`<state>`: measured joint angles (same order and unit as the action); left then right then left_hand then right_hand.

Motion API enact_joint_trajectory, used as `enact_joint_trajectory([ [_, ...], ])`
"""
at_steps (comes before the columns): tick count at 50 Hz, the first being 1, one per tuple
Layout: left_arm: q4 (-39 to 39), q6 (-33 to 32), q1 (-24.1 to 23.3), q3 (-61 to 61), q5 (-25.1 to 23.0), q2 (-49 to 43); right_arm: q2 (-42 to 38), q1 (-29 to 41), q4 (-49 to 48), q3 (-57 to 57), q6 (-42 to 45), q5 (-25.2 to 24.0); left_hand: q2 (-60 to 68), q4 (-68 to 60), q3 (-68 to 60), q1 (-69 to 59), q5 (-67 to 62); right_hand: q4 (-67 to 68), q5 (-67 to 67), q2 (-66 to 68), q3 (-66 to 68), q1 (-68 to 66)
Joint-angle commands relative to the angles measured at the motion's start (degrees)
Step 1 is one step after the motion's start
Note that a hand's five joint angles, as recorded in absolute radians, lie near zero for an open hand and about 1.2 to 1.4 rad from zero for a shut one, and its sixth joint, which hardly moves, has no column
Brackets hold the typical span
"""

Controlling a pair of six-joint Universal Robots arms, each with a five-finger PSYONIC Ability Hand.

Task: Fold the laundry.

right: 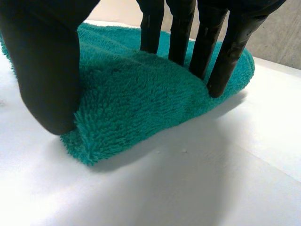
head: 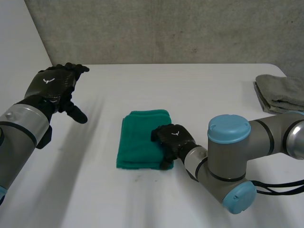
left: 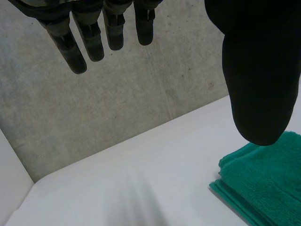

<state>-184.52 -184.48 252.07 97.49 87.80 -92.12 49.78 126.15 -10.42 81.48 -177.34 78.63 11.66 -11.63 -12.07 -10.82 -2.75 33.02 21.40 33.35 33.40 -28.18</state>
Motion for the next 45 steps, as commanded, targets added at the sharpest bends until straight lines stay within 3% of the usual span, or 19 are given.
enact_joint_trajectory([
  [1, -0.05, 0.0, 0.0, 0.07, 0.0, -0.25, -1.44, -0.12, -0.3, -1.49, 1.81, 0.29, -1.66, 1.63, 2.07, 0.82, 2.75, 26.77, 28.39, 26.44, 26.4, -31.61],
  [7, -0.05, 0.0, 0.08, 0.07, 0.0, -0.34, -1.97, -0.12, -0.39, -2.11, 6.12, 0.56, -1.66, 1.63, 2.07, 0.82, 2.75, 38.78, 40.4, 38.45, 38.4, -43.62],
  [12, -0.13, 0.0, 0.08, 0.07, 0.0, -0.34, -1.71, -0.03, -0.39, -2.47, 9.37, 0.56, -1.66, 1.63, 2.07, 0.82, 2.75, 37.96, 39.58, 37.63, 37.59, -42.8],
  [15, -0.31, 0.0, 0.08, 0.07, 0.0, -0.34, -1.44, -0.03, -0.12, -2.55, 9.9, 0.64, -1.66, 1.63, 2.07, 0.82, 2.75, 24.88, 26.51, 24.55, 24.51, -29.73],
  [17, -0.31, 0.0, 0.08, 0.07, 0.0, -0.34, -1.18, -0.12, 0.4, -2.82, 9.64, 0.64, -1.66, 1.63, 2.07, 0.82, 2.75, 7.62, 9.24, 7.29, 7.24, -12.46],
  [22, -0.4, 0.0, 0.08, 0.51, 0.0, -0.25, -0.57, -0.12, 3.3, -2.99, 8.94, 0.56, -1.66, 1.63, 2.07, 0.82, 2.75, -2.41, -0.79, -2.74, -2.79, -2.43],
  [41, -0.4, -0.09, 0.08, 0.69, -0.09, -0.25, -1.88, -0.12, 5.77, -3.17, 9.38, 0.29, -1.66, 1.63, 2.07, 0.82, 2.75, -0.74, 0.88, -1.07, -1.11, -4.11],
  [45, -0.49, -0.09, 0.08, 0.6, -0.09, -0.25, -2.15, -0.12, 4.89, -3.17, 9.55, 0.29, -1.66, 1.63, 2.07, 0.82, 2.75, 5.81, 7.43, 5.48, 5.44, -10.65],
])
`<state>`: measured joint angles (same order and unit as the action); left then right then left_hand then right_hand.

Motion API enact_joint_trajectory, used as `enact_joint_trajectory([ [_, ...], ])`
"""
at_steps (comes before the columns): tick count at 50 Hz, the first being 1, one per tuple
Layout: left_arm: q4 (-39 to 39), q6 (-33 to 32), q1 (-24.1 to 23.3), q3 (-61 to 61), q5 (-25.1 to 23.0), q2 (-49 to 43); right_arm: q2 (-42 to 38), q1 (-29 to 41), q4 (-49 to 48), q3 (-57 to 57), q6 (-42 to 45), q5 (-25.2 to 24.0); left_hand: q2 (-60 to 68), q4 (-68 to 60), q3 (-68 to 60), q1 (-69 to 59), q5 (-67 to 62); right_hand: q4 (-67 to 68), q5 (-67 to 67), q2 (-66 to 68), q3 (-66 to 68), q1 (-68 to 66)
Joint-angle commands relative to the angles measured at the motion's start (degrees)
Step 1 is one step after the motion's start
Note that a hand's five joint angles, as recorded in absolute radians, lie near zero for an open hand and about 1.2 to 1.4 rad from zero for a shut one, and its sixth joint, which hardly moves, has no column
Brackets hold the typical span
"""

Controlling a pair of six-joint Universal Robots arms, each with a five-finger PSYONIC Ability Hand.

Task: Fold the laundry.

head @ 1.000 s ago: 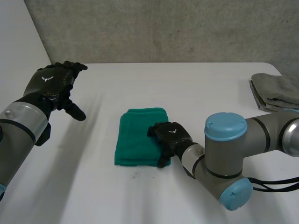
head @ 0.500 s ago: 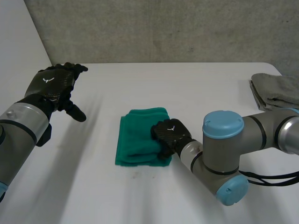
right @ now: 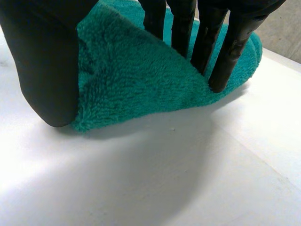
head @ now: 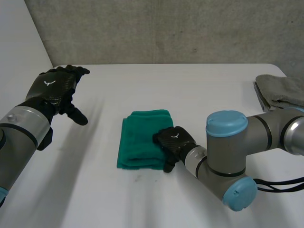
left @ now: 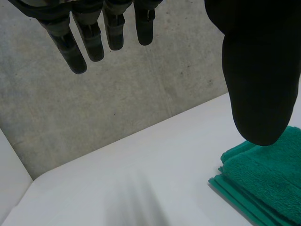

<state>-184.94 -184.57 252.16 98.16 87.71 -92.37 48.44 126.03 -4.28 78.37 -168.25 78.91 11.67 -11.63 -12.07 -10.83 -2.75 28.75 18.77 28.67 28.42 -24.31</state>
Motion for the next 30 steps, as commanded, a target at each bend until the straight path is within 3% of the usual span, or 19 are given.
enact_joint_trajectory([
  [1, -0.25, 0.0, 0.0, -0.07, 0.0, 0.0, -0.8, 0.01, -1.52, -0.06, 0.47, 0.01, -1.67, 1.63, 2.07, 0.83, 2.75, 11.76, 11.74, 11.84, 12.09, -16.21],
  [4, -0.78, -0.09, 0.0, 0.01, 0.0, 0.0, -0.8, 0.01, -2.66, -0.06, 0.55, 0.1, -1.67, 1.63, 2.07, 0.83, 2.75, 17.82, 17.8, 17.9, 18.16, -22.27],
  [22, -1.04, 0.0, -0.09, 0.19, 0.0, 0.0, -2.91, 0.1, -3.28, -3.14, 1.43, 0.27, -1.62, 1.59, 2.03, 0.78, 2.7, 19.67, 19.65, 19.75, 20.01, -24.12],
  [30, -1.04, 0.0, 0.0, 0.19, 0.0, 0.0, -2.83, 0.1, -4.15, -3.49, 5.47, 1.33, -1.62, 1.59, 2.03, 0.78, 2.7, 51.22, 51.2, 51.3, 51.56, -55.67],
])
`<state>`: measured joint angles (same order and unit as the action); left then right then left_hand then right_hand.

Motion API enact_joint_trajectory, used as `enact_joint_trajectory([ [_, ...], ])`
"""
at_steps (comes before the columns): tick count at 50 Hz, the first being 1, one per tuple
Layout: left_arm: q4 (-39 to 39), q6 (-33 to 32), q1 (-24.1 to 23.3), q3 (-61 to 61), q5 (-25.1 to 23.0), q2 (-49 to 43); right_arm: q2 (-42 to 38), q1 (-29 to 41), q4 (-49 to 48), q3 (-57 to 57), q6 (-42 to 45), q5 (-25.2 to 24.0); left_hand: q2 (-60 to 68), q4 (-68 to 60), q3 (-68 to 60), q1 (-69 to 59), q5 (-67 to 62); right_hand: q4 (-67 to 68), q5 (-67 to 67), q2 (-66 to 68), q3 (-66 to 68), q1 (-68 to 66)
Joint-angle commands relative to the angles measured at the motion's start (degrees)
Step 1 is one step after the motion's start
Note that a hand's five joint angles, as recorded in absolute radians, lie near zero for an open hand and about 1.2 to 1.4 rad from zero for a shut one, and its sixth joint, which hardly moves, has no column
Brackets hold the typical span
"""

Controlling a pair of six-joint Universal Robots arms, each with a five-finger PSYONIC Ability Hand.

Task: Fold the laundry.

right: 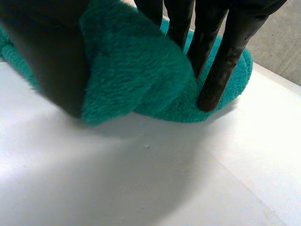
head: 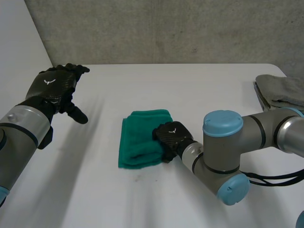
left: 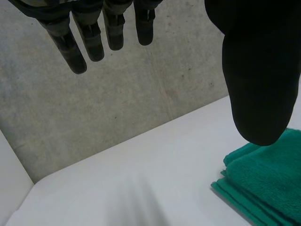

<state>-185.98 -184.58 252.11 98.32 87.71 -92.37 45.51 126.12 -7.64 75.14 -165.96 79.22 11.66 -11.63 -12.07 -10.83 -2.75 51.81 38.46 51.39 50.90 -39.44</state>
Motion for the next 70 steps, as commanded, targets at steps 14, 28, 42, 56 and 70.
enact_joint_trajectory([
  [14, -0.87, -0.08, -0.04, 0.38, 0.0, 0.0, 3.8, -0.69, -5.45, -3.59, 19.17, 1.21, -1.62, 1.59, 2.03, 0.78, 2.7, 28.19, 31.54, 28.61, 29.1, -40.56],
  [28, -1.05, 0.1, -0.13, 1.17, 0.35, -0.09, 6.0, -27.66, -9.14, -20.9, 20.78, -13.82, -1.28, 1.25, 1.69, 0.44, 2.37, 28.19, 31.54, 28.61, 29.1, -40.56],
  [42, -2.45, 0.27, -2.24, 3.01, 0.88, -0.09, -14.72, -51.92, -10.28, -40.41, 2.49, -28.49, -1.11, 1.08, 1.52, 0.28, 2.2, 28.19, 31.54, 28.61, 29.1, -40.56],
  [56, -3.33, 0.45, -3.56, 3.54, 3.43, -1.76, -26.7, -59.58, -13.54, -45.35, 2.49, -36.15, -0.94, 0.91, 1.35, 0.11, 2.03, 28.19, 31.54, 28.61, 29.1, -40.56],
  [70, -3.42, 0.89, -3.91, 3.28, 3.34, -2.9, -25.65, -59.58, -13.54, -44.91, 2.4, -35.45, -0.94, 0.91, 1.35, 0.11, 2.03, -41.81, -38.46, -41.39, -40.9, 29.44],
])
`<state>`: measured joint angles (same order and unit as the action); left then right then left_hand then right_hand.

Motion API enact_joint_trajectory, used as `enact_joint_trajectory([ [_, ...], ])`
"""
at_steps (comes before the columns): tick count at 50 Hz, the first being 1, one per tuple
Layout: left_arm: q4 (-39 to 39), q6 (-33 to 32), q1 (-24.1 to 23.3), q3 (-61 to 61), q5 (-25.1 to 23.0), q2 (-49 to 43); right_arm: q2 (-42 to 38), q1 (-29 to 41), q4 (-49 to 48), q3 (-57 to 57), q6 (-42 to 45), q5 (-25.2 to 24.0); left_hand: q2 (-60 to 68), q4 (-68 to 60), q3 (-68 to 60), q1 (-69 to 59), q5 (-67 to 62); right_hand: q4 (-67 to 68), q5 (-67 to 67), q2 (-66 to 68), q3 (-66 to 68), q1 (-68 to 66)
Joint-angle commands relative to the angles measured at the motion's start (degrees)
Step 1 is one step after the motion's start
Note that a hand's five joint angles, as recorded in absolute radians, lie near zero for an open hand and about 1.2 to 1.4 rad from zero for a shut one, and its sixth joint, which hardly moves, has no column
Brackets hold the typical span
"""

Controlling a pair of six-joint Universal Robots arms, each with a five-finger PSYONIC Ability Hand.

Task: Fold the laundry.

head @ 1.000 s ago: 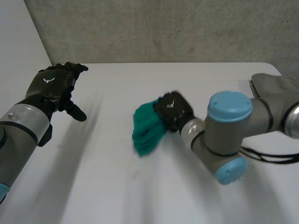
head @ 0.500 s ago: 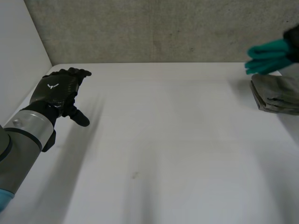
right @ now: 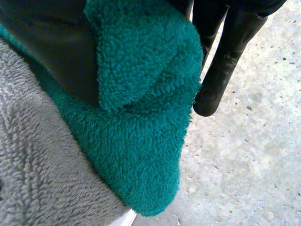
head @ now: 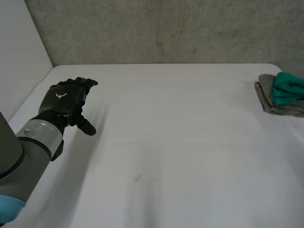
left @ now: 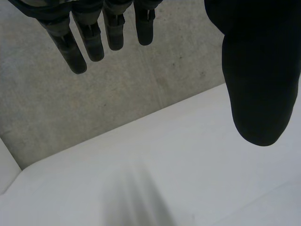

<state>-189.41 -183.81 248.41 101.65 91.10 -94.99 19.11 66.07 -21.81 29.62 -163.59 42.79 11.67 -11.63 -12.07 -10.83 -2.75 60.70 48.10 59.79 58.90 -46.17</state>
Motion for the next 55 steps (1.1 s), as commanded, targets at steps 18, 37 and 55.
enact_joint_trajectory([
  [18, 0.09, 0.03, -0.3, -0.22, -0.13, -0.02, 11.3, -2.09, 19.87, 1.14, 9.42, 18.72, -1.12, 1.08, 1.52, 0.28, 2.2, -50.7, -48.1, -49.79, -48.9, 36.17],
  [37, 0.09, -0.24, 0.23, -1.01, -0.4, 0.51, 25.18, 1.33, 25.07, -2.99, 17.08, 42.2, -1.12, 1.08, 1.52, 0.28, 2.2, -50.7, -48.1, -49.79, -48.9, 36.17],
  [55, 2.81, 0.11, -1.0, -11.99, -0.31, 1.91, 40.38, 28.99, 33.4, 3.32, -4.26, 42.2, -1.45, 1.42, 1.86, 0.61, 2.54, -50.7, -48.1, -49.79, -48.9, 36.17],
])
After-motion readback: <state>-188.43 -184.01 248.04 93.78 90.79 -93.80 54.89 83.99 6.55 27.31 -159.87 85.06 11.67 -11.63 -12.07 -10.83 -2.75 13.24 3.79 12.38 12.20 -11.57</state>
